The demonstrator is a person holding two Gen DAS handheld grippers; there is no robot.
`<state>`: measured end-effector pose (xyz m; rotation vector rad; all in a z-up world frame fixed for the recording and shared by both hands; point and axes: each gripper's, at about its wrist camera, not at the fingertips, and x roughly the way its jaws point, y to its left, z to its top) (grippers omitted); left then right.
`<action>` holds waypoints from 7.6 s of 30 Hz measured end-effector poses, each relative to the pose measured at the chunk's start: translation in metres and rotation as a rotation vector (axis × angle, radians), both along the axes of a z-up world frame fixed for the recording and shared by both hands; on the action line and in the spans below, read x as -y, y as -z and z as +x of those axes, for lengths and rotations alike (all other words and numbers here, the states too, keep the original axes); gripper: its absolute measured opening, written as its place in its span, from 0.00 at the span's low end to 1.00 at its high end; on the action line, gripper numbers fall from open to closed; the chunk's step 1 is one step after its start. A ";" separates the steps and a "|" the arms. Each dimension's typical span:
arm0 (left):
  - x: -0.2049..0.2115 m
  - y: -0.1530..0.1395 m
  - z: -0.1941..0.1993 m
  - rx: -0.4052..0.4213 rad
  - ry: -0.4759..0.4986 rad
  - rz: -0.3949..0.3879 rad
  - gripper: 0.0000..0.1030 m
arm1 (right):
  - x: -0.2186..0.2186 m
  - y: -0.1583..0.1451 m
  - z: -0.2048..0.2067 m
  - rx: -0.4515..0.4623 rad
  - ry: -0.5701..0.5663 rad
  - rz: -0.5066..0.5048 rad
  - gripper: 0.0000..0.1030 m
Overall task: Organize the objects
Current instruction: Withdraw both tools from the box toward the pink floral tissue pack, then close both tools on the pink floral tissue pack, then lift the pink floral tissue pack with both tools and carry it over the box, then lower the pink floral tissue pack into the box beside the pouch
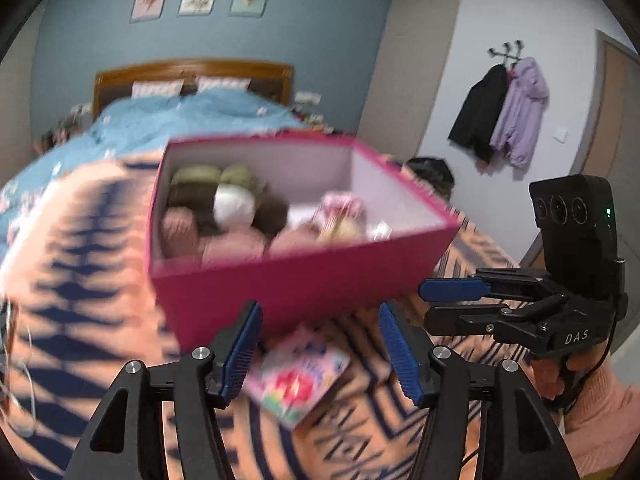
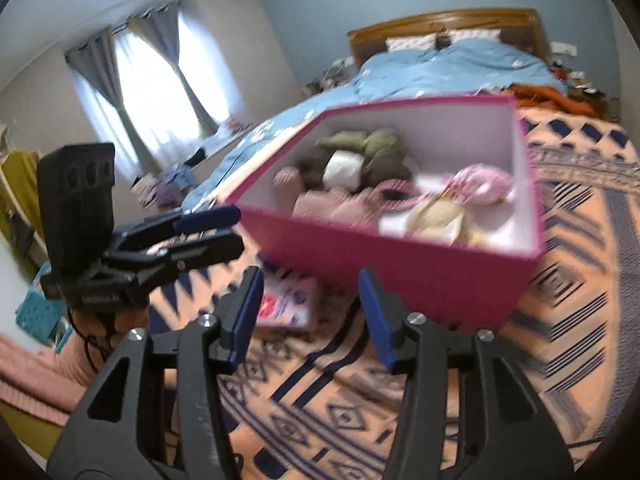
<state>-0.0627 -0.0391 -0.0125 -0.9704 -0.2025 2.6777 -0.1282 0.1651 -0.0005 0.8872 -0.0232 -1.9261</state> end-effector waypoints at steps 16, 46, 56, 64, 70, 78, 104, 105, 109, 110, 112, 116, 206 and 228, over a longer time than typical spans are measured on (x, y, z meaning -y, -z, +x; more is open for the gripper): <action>0.025 0.068 0.002 0.210 -0.048 0.160 0.60 | 0.062 0.064 -0.019 0.182 -0.030 0.082 0.50; -0.030 0.068 -0.018 0.255 0.125 0.178 0.46 | -0.022 0.074 0.003 0.299 0.121 0.026 0.34; -0.029 0.067 -0.017 0.259 0.111 0.162 0.39 | -0.024 0.076 -0.007 0.309 0.131 -0.020 0.34; -0.034 0.063 -0.015 0.245 0.107 0.152 0.36 | -0.025 0.076 -0.003 0.292 0.130 -0.012 0.34; -0.035 0.060 -0.013 0.237 0.105 0.152 0.36 | -0.023 0.070 0.003 0.258 0.132 -0.004 0.34; -0.038 0.052 -0.011 0.213 0.108 0.144 0.36 | -0.022 0.061 0.007 0.218 0.137 0.001 0.34; -0.044 0.015 -0.004 0.115 0.128 0.107 0.36 | -0.024 0.029 0.015 0.112 0.155 -0.029 0.34; -0.044 0.014 -0.004 0.112 0.128 0.105 0.36 | -0.024 0.029 0.014 0.109 0.156 -0.029 0.34; -0.047 0.008 -0.005 0.098 0.129 0.102 0.36 | -0.025 0.025 0.014 0.098 0.158 -0.035 0.34; -0.047 0.007 -0.005 0.094 0.129 0.101 0.36 | -0.025 0.024 0.014 0.096 0.158 -0.037 0.34; -0.048 0.005 -0.006 0.089 0.128 0.100 0.36 | -0.025 0.022 0.014 0.088 0.157 -0.037 0.34; -0.048 0.001 -0.007 0.079 0.128 0.098 0.36 | -0.026 0.017 0.014 0.072 0.156 -0.041 0.34; -0.055 -0.050 -0.067 -0.046 0.094 0.082 0.36 | -0.024 -0.038 -0.040 -0.048 0.201 -0.118 0.35; -0.054 -0.040 -0.081 -0.016 0.077 0.074 0.36 | -0.018 -0.030 -0.053 -0.024 0.213 -0.099 0.35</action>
